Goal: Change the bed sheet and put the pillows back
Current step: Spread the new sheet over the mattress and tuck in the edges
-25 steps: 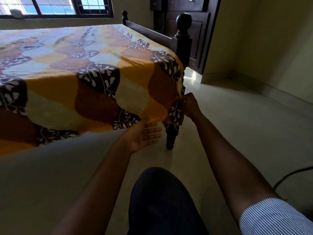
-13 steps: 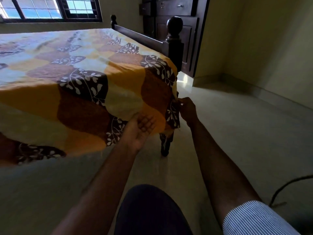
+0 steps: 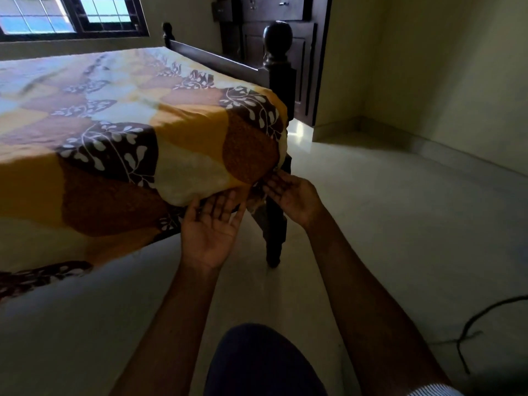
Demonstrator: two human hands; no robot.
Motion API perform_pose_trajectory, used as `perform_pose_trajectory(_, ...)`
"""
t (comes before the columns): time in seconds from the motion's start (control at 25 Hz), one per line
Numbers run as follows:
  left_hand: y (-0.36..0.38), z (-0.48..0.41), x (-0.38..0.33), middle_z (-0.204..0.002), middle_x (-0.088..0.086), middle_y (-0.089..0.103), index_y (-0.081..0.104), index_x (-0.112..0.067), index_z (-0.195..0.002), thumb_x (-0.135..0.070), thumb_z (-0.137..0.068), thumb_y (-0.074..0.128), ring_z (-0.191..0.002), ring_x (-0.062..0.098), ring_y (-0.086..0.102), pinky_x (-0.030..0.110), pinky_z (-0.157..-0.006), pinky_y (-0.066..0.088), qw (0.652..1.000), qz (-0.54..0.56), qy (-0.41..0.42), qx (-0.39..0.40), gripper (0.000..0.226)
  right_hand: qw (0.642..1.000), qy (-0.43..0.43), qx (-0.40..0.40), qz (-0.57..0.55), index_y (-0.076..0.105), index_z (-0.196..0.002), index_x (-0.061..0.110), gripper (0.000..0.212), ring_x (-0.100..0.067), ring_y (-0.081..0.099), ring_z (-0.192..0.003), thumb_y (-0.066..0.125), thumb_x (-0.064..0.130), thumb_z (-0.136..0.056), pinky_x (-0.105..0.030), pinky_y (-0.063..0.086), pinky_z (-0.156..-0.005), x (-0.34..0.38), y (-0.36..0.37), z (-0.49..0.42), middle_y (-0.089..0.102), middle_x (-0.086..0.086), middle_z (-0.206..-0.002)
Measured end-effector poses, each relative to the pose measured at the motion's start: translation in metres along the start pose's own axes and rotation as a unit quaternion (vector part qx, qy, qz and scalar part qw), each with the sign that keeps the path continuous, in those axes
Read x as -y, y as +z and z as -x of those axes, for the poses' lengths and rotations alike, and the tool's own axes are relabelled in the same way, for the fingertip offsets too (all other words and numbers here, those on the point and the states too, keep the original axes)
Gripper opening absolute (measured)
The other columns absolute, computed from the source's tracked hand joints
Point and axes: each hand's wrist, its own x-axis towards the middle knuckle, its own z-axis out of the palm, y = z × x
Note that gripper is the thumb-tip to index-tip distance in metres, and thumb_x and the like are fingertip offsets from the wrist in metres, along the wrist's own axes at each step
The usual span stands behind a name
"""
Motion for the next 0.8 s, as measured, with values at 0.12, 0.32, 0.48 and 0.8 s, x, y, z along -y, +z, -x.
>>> perform_pose_trajectory(0.12,0.005,-0.003,-0.004,-0.139,0.012,0.047,0.050,-0.005,-0.122,-0.034,-0.086,0.051,-0.119,0.026,0.051,0.046,-0.095,0.042,1.000,-0.004,0.012,0.020,0.046,0.998,-0.011,0.012,-0.061,0.056,-0.094,0.006,0.023,-0.027,0.053,-0.094,0.037,0.018,-0.097,-0.039,0.041,-0.098,-0.002,0.023,-0.004,0.055,-0.013,-0.096)
perform_pose_trajectory(0.32,-0.005,-0.007,-0.010,-0.141,0.008,0.047,0.044,-0.011,-0.134,-0.043,-0.095,0.036,-0.126,0.021,0.047,0.044,-0.102,0.038,0.994,-0.110,-0.010,-0.009,0.051,0.997,-0.046,-0.016,-0.058,0.058,-0.094,0.009,0.024,-0.023,0.054,-0.085,0.037,0.019,-0.099,-0.045,0.037,-0.106,-0.009,0.033,-0.012,0.058,-0.010,-0.091)
perform_pose_trajectory(0.48,-0.006,-0.008,-0.014,-0.128,0.007,0.056,0.054,-0.012,-0.116,-0.041,-0.099,0.030,-0.112,0.019,0.056,0.042,-0.097,0.040,0.986,-0.164,-0.017,-0.035,0.042,0.980,-0.075,-0.128,-0.131,0.051,-0.126,0.004,0.033,-0.031,0.056,-0.109,0.050,0.016,-0.095,-0.037,0.049,-0.088,-0.028,0.001,0.002,0.057,-0.016,-0.118)
perform_pose_trajectory(0.8,0.000,-0.004,-0.016,-0.100,0.003,0.064,0.059,-0.012,-0.095,-0.036,-0.098,0.037,-0.104,0.019,0.058,0.039,-0.099,0.041,0.982,-0.161,-0.018,-0.091,0.033,0.988,-0.029,-0.031,-0.152,0.057,-0.109,0.006,0.031,-0.027,0.059,-0.097,0.036,0.027,-0.100,-0.036,0.048,-0.084,-0.047,0.002,0.007,0.061,-0.014,-0.105)
